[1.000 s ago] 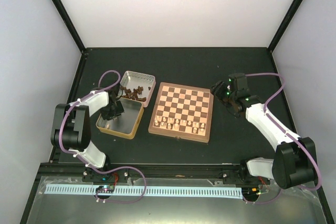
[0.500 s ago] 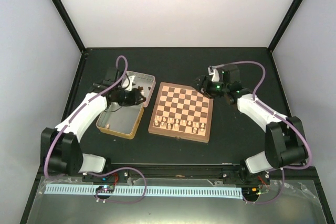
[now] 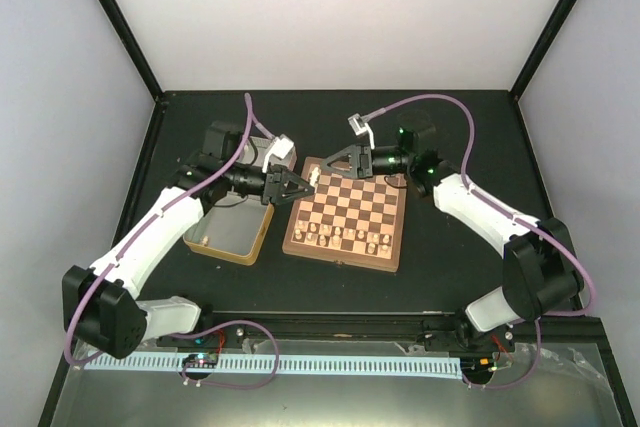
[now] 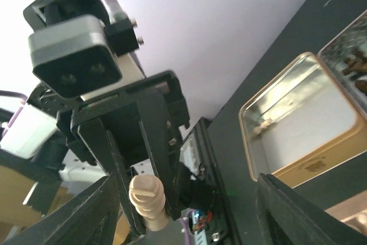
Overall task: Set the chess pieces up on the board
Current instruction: Place the chess piece on the chessboard.
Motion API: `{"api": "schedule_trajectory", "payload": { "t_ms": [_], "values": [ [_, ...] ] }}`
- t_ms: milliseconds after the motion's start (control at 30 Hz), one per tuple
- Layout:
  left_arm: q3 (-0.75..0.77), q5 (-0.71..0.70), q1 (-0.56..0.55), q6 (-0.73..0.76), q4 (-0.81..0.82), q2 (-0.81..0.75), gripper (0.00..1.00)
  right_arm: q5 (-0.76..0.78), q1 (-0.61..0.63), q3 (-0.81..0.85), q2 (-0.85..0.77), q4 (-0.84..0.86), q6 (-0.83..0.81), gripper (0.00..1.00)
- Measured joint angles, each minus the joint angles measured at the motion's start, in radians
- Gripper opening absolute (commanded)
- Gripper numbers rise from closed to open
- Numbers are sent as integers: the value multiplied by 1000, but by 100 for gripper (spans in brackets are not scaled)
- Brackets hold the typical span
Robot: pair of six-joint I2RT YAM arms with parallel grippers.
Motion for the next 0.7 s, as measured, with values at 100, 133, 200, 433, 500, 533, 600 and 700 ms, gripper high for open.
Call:
{"api": "schedule_trajectory", "payload": {
  "t_ms": [100,133,200,433,500,533,600,700],
  "values": [
    [33,21,0,44,-23,4,16,-31,22,0,0,35,14,55],
    [38,25,0,53,-27,4,16,-37,27,1,0,41,16,53],
    [42,32,0,70,-38,4,15,-50,34,1,0,49,21,50],
    [42,41,-5,106,-63,4,14,-85,50,16,2,37,2,36],
    [42,41,-7,113,-68,4,14,-88,57,26,2,31,-5,30],
    [42,41,-8,115,-71,4,14,-90,59,30,2,29,-7,27],
    [42,41,-9,118,-74,4,14,-93,63,36,2,24,-11,24],
    [42,40,-12,121,-77,4,14,-95,68,40,2,11,-27,20]
  ]
}}
